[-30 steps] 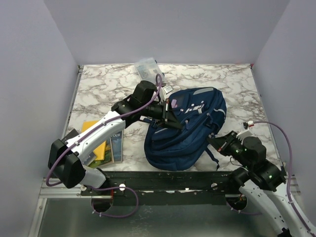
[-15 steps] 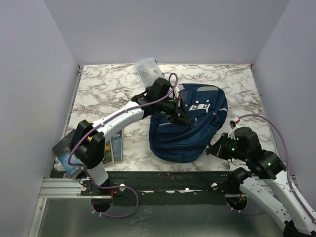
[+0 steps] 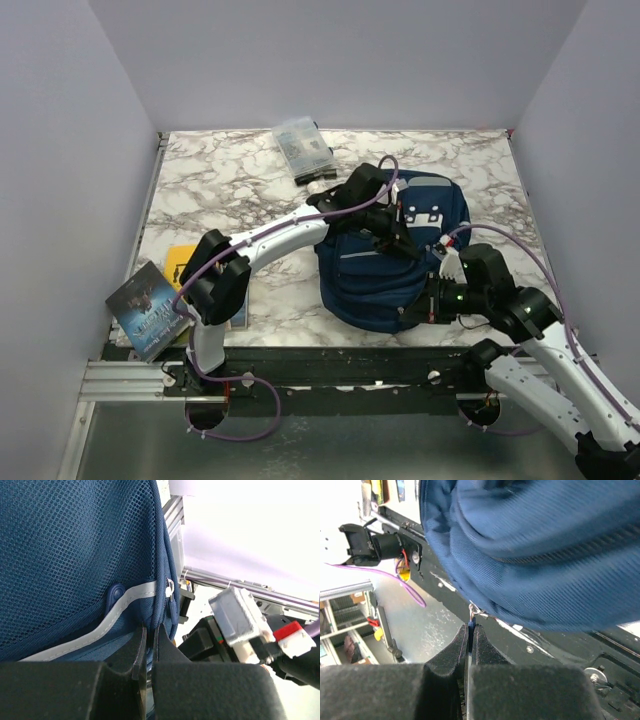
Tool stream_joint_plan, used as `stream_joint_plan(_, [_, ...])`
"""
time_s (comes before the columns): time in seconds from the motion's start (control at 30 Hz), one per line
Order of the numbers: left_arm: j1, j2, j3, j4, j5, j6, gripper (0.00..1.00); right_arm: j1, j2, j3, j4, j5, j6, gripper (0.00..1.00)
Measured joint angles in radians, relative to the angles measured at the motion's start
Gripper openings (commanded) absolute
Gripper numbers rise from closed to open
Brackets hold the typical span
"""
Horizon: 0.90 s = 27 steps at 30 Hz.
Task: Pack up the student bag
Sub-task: Unzip the student bag at the center of the board.
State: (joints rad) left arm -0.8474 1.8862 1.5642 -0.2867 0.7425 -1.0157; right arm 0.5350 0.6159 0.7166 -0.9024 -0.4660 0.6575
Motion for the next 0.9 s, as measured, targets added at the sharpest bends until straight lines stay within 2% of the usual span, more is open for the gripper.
stream_joint_plan(0.1, [-0.015, 0.027, 0.014, 0.002, 0.0, -0.001, 0.03, 0.0, 0.021, -0.012, 0.034, -0.046, 0.0, 0.01])
stream_joint_plan(0.13, [-0.018, 0.029, 0.014, 0.001, 0.0, 0.0, 0.09, 0.0, 0.025, -0.015, 0.043, -0.054, 0.001, 0.01])
stream_joint_plan(0.23, [-0.017, 0.026, 0.008, 0.003, 0.001, 0.012, 0.39, 0.0, 0.045, -0.017, 0.068, -0.075, 0.0, 0.01])
stream_joint_plan(0.3, [-0.009, 0.004, -0.03, 0.021, 0.0, 0.019, 0.56, 0.0, 0.057, -0.019, 0.079, -0.083, 0.0, 0.01])
stream_joint_plan(0.4, [0.002, -0.06, -0.108, 0.033, -0.006, 0.041, 0.67, 0.0, 0.076, -0.024, 0.089, -0.091, 0.0, 0.01])
stream_joint_plan(0.57, [0.06, -0.291, -0.3, 0.037, -0.034, 0.095, 0.73, 0.001, 0.1, -0.024, 0.098, -0.105, -0.002, 0.02])
stream_joint_plan(0.7, [0.086, -0.444, -0.404, 0.062, -0.056, 0.1, 0.71, 0.001, 0.15, -0.024, 0.1, -0.122, -0.002, 0.06])
stream_joint_plan(0.9, [0.047, -0.629, -0.706, 0.206, -0.076, -0.103, 0.65, 0.001, 0.175, -0.024, 0.103, -0.137, -0.002, 0.16])
